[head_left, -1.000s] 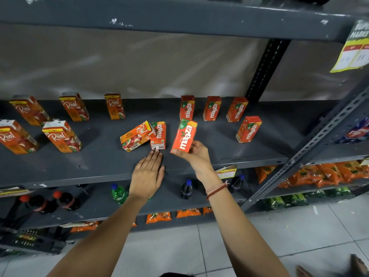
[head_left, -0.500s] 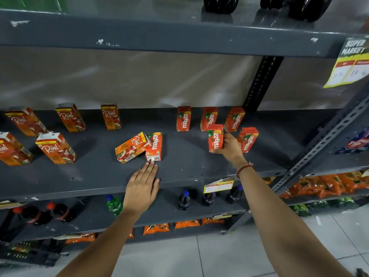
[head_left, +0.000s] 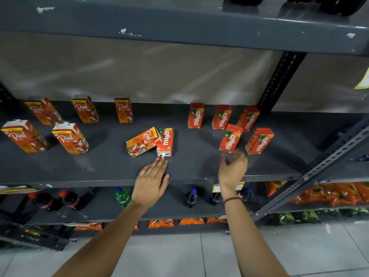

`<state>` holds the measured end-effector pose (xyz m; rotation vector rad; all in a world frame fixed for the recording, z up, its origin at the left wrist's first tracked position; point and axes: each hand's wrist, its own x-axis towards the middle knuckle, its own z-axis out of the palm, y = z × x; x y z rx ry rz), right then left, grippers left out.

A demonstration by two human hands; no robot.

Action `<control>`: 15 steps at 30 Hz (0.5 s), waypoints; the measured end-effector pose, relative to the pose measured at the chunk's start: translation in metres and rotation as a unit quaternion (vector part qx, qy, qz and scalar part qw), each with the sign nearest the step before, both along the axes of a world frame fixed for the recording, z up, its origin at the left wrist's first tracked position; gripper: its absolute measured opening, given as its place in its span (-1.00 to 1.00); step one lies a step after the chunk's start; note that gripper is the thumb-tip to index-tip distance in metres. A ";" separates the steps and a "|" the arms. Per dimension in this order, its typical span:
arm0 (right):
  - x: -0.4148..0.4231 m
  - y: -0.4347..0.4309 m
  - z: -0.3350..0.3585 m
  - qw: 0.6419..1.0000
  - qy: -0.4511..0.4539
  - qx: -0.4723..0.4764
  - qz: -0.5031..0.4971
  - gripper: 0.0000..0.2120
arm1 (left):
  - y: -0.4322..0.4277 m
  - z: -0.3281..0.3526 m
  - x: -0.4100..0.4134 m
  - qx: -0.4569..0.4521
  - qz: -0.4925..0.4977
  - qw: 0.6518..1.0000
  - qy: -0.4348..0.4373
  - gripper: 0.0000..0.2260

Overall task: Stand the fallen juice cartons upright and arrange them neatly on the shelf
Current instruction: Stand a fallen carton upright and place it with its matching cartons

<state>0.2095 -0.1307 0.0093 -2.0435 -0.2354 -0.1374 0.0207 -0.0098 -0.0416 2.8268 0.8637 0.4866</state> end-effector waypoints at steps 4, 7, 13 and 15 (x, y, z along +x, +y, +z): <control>-0.034 0.041 0.007 0.984 0.090 -0.021 0.151 -0.73 | 0.004 0.005 -0.005 -0.005 -0.010 1.000 0.008 -0.45; -0.053 0.074 0.025 0.948 0.155 -0.060 0.270 -0.62 | 0.010 0.006 -0.014 -0.006 -0.009 1.000 0.009 -0.45; -0.065 0.123 0.032 0.913 0.250 -0.116 0.301 -0.60 | 0.025 0.003 -0.031 -0.004 -0.004 1.000 0.009 -0.45; -0.063 0.130 0.031 0.905 0.296 -0.115 0.283 -0.47 | 0.025 0.002 -0.030 -0.002 -0.004 1.000 0.005 -0.46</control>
